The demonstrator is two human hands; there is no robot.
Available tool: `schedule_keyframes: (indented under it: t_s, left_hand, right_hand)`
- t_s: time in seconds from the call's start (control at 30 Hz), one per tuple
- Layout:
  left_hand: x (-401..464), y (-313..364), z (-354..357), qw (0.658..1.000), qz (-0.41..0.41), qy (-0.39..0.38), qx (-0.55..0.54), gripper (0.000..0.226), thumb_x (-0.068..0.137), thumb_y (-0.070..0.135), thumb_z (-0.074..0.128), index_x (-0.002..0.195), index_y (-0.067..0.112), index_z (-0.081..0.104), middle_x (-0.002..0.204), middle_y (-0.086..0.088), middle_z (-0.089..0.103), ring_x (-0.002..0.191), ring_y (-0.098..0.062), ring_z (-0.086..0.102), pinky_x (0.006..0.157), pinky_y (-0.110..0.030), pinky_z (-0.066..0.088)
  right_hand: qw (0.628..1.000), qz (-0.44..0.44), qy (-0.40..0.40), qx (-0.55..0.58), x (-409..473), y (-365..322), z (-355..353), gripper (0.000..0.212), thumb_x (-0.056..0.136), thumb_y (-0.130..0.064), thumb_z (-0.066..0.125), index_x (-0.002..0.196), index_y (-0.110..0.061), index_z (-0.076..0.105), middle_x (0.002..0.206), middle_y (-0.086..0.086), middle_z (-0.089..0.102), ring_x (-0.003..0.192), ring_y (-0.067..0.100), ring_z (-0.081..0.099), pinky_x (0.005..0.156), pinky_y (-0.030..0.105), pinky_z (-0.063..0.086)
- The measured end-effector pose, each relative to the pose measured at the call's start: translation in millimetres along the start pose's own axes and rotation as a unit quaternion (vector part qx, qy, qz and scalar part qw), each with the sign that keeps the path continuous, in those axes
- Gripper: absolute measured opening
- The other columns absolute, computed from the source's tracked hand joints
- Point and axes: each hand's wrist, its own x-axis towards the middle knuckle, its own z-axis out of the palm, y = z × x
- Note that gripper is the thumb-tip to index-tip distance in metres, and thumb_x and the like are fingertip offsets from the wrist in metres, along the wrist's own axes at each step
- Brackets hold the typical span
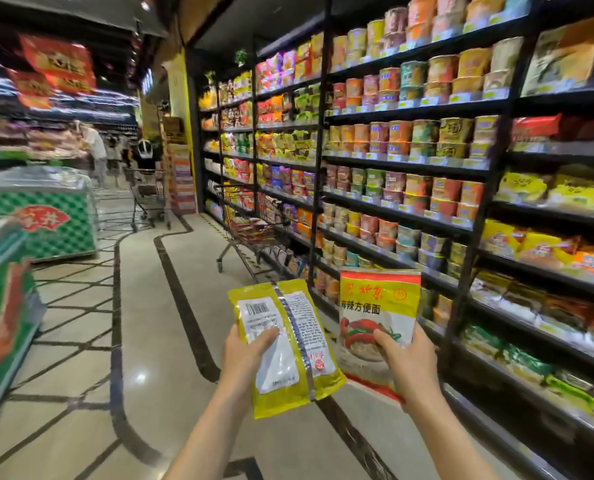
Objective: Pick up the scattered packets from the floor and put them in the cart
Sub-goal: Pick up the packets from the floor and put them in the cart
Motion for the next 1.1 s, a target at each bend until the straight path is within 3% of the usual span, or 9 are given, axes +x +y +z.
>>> schedule_keyframes:
  t_s: [0.13,0.23,0.4,0.5,0.6,0.8,0.9,0.97,1.1]
  left_hand:
    - [97,3,13,0.999,0.011,0.038,0.005,0.023,0.084,0.003,0.065,0.103,0.015,0.059,0.093,-0.003,0.070,0.078,-0.017,0.067,0.061,-0.028,0.051]
    - [164,-2,15,0.998,0.003,0.057,0.004,0.029,0.084,0.005,0.066,0.111,0.011,0.059,0.101,-0.008,0.070,0.085,-0.024,0.068,0.071,-0.035,0.054]
    - [285,-20,15,0.997,0.001,0.078,-0.007,0.032,0.083,0.004,0.066,0.114,0.011,0.059,0.104,-0.010,0.070,0.091,-0.029,0.068,0.084,-0.045,0.054]
    - [369,-29,18,0.997,0.005,0.080,-0.013,0.033,0.083,0.005,0.066,0.114,0.011,0.059,0.103,-0.008,0.070,0.090,-0.028,0.068,0.083,-0.045,0.054]
    - [456,-31,23,0.996,0.004,0.084,-0.005,0.035,0.082,0.007,0.069,0.116,0.012,0.058,0.107,-0.009,0.069,0.092,-0.029,0.068,0.086,-0.049,0.053]
    - [611,-36,41,0.997,0.006,0.083,-0.001,0.034,0.083,0.005,0.067,0.115,0.011,0.057,0.105,-0.010,0.069,0.089,-0.029,0.067,0.076,-0.040,0.055]
    - [684,-45,53,0.996,0.022,0.085,-0.001,0.029,0.084,0.003,0.065,0.111,0.012,0.057,0.098,-0.004,0.068,0.081,-0.021,0.067,0.058,-0.027,0.053]
    - [737,-52,66,0.995,0.030,0.092,0.001,0.028,0.085,0.003,0.064,0.109,0.014,0.057,0.090,0.004,0.066,0.073,-0.012,0.064,0.048,-0.017,0.048]
    - [854,-62,93,0.995,0.034,0.091,0.010,0.025,0.085,0.001,0.063,0.107,0.014,0.058,0.099,-0.006,0.069,0.083,-0.022,0.067,0.064,-0.030,0.052]
  right_hand:
    - [1.000,-0.007,-0.026,0.010,97,8,62,0.022,0.080,-0.017,0.069,0.091,-0.033,0.059,0.097,0.000,0.068,0.092,0.022,0.066,0.085,0.051,0.054]
    - [0.999,-0.003,-0.039,0.010,159,19,105,0.022,0.079,-0.019,0.070,0.084,-0.037,0.058,0.097,-0.001,0.070,0.091,0.022,0.067,0.085,0.050,0.054]
    - [0.999,-0.014,-0.052,0.007,260,38,183,0.025,0.080,-0.013,0.069,0.096,-0.028,0.057,0.098,0.002,0.067,0.093,0.023,0.065,0.086,0.045,0.053]
    - [0.998,-0.028,-0.060,0.006,325,47,233,0.024,0.082,-0.012,0.068,0.099,-0.024,0.056,0.095,-0.001,0.064,0.090,0.021,0.062,0.084,0.038,0.051]
    - [0.998,-0.013,-0.062,0.012,391,56,283,0.025,0.082,-0.014,0.068,0.102,-0.024,0.056,0.095,-0.001,0.065,0.089,0.019,0.064,0.084,0.041,0.053]
    - [0.998,-0.001,-0.053,0.014,517,75,363,0.026,0.082,-0.010,0.068,0.103,-0.021,0.057,0.099,0.002,0.064,0.090,0.020,0.061,0.083,0.036,0.050]
    - [0.998,0.003,-0.054,0.005,584,93,398,0.024,0.082,-0.010,0.068,0.103,-0.019,0.058,0.099,0.003,0.064,0.090,0.021,0.061,0.077,0.032,0.047]
    - [0.998,0.005,-0.055,0.000,635,108,424,0.024,0.082,-0.013,0.069,0.101,-0.023,0.058,0.098,0.001,0.065,0.093,0.023,0.063,0.081,0.038,0.051]
    - [0.998,0.002,-0.064,0.006,741,125,477,0.024,0.083,-0.012,0.068,0.100,-0.025,0.055,0.095,-0.002,0.063,0.090,0.021,0.062,0.080,0.036,0.051]
